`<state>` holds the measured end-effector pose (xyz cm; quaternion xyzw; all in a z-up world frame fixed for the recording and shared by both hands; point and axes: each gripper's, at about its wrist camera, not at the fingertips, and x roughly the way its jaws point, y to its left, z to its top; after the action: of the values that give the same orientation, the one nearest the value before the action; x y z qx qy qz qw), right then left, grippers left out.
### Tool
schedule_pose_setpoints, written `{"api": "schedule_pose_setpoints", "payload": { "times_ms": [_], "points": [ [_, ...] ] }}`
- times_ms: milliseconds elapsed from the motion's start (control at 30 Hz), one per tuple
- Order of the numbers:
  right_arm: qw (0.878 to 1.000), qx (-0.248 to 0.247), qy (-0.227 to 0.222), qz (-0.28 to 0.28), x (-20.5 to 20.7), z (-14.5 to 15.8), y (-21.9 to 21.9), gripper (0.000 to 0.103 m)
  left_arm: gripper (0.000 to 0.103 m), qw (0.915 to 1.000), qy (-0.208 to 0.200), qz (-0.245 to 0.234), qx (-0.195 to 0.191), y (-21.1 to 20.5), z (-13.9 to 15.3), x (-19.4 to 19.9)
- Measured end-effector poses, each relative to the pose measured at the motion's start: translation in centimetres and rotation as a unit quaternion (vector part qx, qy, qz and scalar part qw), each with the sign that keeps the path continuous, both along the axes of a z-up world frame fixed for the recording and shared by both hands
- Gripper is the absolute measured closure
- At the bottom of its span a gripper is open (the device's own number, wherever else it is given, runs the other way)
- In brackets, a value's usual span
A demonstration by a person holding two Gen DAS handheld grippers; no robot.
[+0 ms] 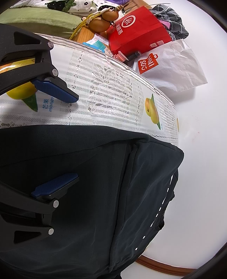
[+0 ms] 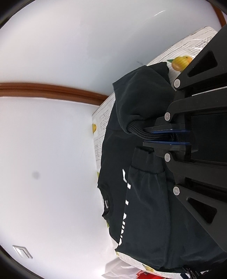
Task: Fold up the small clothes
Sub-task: 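Fold the sleeve across the sweatshirt body with the right tool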
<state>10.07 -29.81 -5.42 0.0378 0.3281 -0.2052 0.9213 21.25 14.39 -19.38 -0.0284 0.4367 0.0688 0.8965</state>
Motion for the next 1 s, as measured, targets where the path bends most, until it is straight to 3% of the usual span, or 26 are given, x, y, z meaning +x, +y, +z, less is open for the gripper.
{"api": "schedule_pose_setpoints", "payload": {
  "times_ms": [267, 433, 600, 800, 1000],
  "points": [
    [0.999, 0.006, 0.016, 0.039, 4.5, 1.5, 4.6, 0.096, 0.021, 0.9995, 0.007, -0.017, -0.027, 0.8, 0.6, -0.4],
    [0.994, 0.019, 0.001, 0.105, 7.4, 2.6, 10.4, 0.096, 0.021, 0.9967, 0.011, -0.026, -0.076, 2.8, 1.7, -2.5],
    [0.984, 0.024, -0.007, 0.177, 10.3, 3.5, 17.7, 0.096, 0.021, 0.9991, 0.005, -0.035, -0.025, 3.2, 2.4, -4.4],
    [0.966, 0.030, -0.002, 0.255, 13.8, 2.8, 25.8, 0.096, 0.022, 0.9936, 0.015, -0.061, -0.094, 4.1, 1.7, -5.5],
    [0.957, 0.050, 0.013, 0.285, 17.4, 0.9, 30.4, 0.096, 0.022, 0.9930, 0.013, -0.061, -0.100, 4.2, 1.5, -5.7]
  ]
}}
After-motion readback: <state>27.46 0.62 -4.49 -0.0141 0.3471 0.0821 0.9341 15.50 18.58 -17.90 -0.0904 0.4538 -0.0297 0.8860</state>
